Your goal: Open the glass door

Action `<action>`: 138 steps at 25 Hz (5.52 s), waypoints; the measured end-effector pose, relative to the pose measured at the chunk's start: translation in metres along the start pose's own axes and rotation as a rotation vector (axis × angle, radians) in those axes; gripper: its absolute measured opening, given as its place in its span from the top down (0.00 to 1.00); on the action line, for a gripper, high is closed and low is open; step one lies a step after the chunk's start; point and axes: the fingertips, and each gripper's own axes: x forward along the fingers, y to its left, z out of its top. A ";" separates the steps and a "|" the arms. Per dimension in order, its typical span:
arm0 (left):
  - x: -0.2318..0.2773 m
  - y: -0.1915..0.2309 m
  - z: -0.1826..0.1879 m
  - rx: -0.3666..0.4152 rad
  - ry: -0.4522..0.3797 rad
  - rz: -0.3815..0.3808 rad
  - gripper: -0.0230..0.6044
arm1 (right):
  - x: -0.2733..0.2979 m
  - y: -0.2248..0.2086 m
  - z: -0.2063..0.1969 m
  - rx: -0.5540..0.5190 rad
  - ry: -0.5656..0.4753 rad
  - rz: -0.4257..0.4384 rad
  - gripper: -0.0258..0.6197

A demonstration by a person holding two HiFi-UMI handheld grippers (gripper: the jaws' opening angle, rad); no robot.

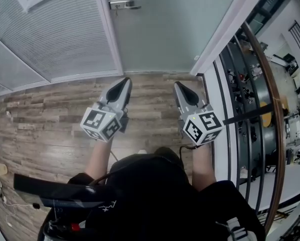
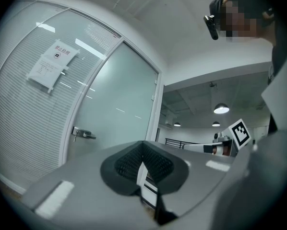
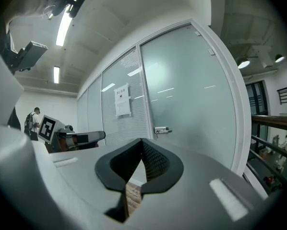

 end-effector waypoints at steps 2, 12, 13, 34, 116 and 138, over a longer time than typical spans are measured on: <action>-0.001 0.004 -0.002 -0.006 0.003 0.003 0.97 | 0.003 0.001 -0.002 -0.005 0.010 -0.002 0.96; 0.005 0.008 -0.011 -0.030 0.007 0.018 0.97 | 0.008 -0.009 -0.006 0.006 0.022 -0.007 0.96; 0.006 0.009 -0.011 -0.028 0.010 0.021 0.97 | 0.010 -0.012 -0.006 0.012 0.021 -0.005 0.96; 0.107 0.021 0.001 0.025 -0.028 0.110 0.97 | 0.072 -0.103 0.028 -0.007 -0.013 0.143 0.96; 0.267 0.233 0.021 -0.001 -0.034 0.136 0.96 | 0.352 -0.166 0.039 -0.060 0.095 0.320 0.96; 0.282 0.291 0.007 -0.003 0.000 0.421 0.97 | 0.453 -0.183 0.006 -0.326 0.239 0.461 0.93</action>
